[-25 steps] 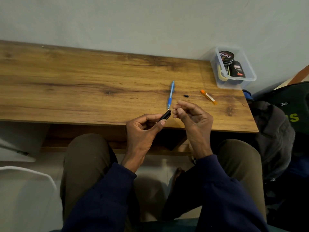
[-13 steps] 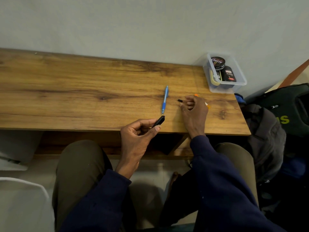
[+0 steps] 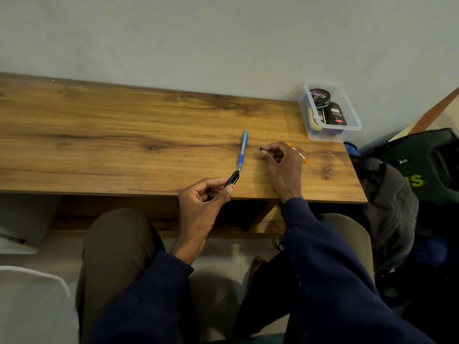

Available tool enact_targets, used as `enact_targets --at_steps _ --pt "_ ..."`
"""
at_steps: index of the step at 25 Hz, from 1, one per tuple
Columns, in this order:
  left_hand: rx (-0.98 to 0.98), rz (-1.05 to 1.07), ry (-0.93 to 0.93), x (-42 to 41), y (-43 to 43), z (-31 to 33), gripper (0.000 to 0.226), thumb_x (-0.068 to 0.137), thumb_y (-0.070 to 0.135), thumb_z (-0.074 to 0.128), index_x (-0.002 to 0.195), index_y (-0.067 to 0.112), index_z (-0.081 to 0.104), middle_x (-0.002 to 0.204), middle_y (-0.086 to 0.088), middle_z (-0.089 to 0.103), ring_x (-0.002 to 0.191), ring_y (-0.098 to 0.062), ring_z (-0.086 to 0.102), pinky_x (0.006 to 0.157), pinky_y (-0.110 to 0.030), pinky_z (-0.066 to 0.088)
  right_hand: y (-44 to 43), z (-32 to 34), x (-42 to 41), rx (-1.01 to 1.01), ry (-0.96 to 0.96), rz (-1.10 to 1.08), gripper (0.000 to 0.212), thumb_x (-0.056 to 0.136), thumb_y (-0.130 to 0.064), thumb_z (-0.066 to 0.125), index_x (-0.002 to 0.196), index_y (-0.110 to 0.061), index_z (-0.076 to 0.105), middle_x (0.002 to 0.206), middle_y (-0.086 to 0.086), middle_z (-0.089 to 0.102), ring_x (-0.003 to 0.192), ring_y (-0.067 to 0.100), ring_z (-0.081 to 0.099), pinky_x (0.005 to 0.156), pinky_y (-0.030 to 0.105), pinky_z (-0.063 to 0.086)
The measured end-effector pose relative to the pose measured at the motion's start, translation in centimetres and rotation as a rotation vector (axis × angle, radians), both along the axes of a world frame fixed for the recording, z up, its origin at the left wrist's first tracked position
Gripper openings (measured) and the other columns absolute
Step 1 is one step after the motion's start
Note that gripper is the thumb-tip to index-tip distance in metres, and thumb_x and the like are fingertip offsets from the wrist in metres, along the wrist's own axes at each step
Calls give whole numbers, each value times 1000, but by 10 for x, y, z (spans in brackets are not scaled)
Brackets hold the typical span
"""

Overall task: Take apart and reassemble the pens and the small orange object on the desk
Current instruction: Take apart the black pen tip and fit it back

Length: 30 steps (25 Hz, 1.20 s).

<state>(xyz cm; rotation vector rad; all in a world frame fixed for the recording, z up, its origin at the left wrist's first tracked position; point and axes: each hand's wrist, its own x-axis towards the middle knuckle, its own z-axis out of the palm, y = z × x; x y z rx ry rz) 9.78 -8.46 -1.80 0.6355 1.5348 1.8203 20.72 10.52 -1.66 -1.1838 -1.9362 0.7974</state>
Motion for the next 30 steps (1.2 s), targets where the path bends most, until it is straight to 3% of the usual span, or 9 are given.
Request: enact_targets --at_steps 3,7,11,17,30 --pt "6 -3 -6 -1 0 -1 21 84 11 83 102 20 79 97 -1 81 87 -18 76 76 -24 62 -29 1 8 -42 117 82 12 91 -13 77 103 -16 75 98 -9 73 91 -1 68 81 14 54" --pt "7 -8 19 0 -2 -2 22 85 12 83 105 20 81 99 -1 81 93 -24 77 79 -27 63 -69 -5 17 -110 363 167 16 89 -4 76 105 -3 76 102 0 76 98 7 72 85 21 56" --pt "-9 -23 61 -1 -2 -3 25 86 12 82 110 13 80 102 0 81 98 -21 77 84 -33 63 -77 5 18 -167 448 235 17 92 0 70 108 -2 74 106 10 73 101 10 69 83 22 55" --pt "-34 -29 95 -2 -2 -5 26 85 12 83 111 11 79 104 0 81 101 -18 76 90 -38 62 -77 14 16 -112 399 320 17 95 2 65 111 1 72 109 18 70 101 21 67 77 26 58" --pt "-42 -34 153 -2 -2 -4 23 85 11 83 107 16 80 103 2 81 100 -13 75 88 -33 62 -78 15 18 -101 236 336 16 98 -4 66 111 -5 74 112 9 70 108 17 66 83 34 58"
